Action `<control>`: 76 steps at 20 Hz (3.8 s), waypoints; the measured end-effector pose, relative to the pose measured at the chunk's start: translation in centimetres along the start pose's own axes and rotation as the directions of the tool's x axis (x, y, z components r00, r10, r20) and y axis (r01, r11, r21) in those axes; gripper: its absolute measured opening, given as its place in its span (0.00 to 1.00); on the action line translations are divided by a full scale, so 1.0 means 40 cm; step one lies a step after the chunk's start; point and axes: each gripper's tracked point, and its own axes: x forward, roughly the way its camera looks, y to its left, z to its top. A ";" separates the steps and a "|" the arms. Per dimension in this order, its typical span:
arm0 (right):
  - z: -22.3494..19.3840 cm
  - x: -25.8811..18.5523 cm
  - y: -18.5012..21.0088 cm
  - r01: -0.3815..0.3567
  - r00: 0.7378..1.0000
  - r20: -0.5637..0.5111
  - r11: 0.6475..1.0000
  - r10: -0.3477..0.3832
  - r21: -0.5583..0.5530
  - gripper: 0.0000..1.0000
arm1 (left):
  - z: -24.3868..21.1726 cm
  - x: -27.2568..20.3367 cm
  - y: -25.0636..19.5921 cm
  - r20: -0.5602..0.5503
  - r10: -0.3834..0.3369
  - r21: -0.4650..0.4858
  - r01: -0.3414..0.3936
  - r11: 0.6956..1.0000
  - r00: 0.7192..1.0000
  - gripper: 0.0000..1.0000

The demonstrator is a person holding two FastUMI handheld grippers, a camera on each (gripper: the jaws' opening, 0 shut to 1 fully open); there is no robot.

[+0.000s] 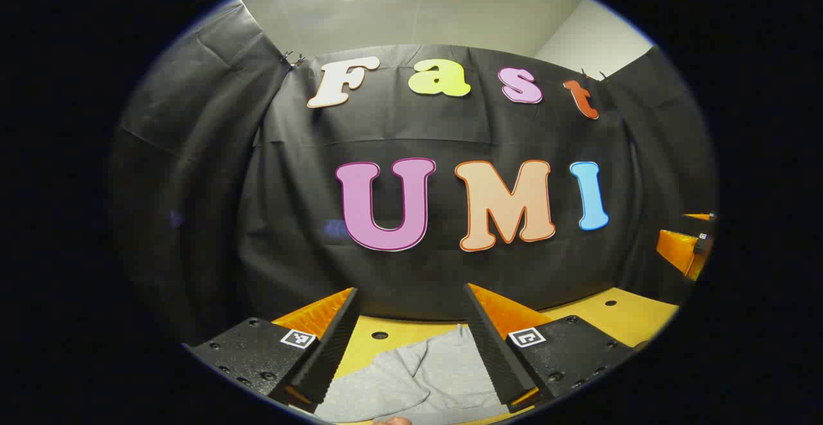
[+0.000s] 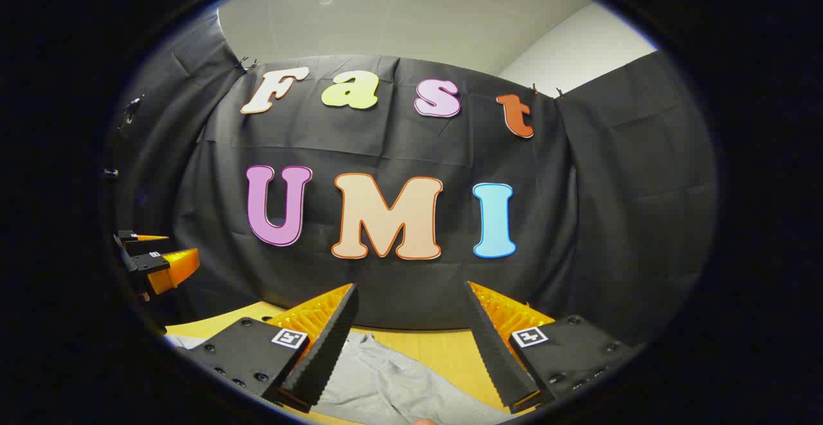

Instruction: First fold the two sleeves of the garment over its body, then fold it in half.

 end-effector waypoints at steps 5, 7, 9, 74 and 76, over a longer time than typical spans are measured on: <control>-0.008 0.002 0.006 -0.009 1.000 -0.019 1.000 0.009 0.000 1.00 | -0.010 -0.012 0.019 -0.007 0.016 0.014 -0.016 1.000 1.000 0.94; -0.010 -0.001 0.011 -0.012 1.000 -0.021 1.000 0.012 0.000 1.00 | -0.018 -0.015 0.032 -0.011 0.021 0.024 -0.021 1.000 1.000 0.93; -0.007 -0.001 0.019 -0.014 1.000 -0.015 1.000 0.014 -0.002 0.99 | -0.018 -0.019 0.041 -0.009 0.025 0.027 -0.025 0.999 1.000 0.93; -0.830 -0.440 -0.605 0.294 0.587 -0.769 0.952 -0.251 -0.086 1.00 | -0.107 0.048 -0.194 -0.092 -0.150 0.039 0.155 0.987 0.984 0.93; -0.855 -0.463 -0.594 0.279 0.565 -0.792 0.957 -0.231 -0.079 1.00 | -0.105 0.052 -0.207 -0.093 -0.153 0.042 0.157 0.987 0.984 0.93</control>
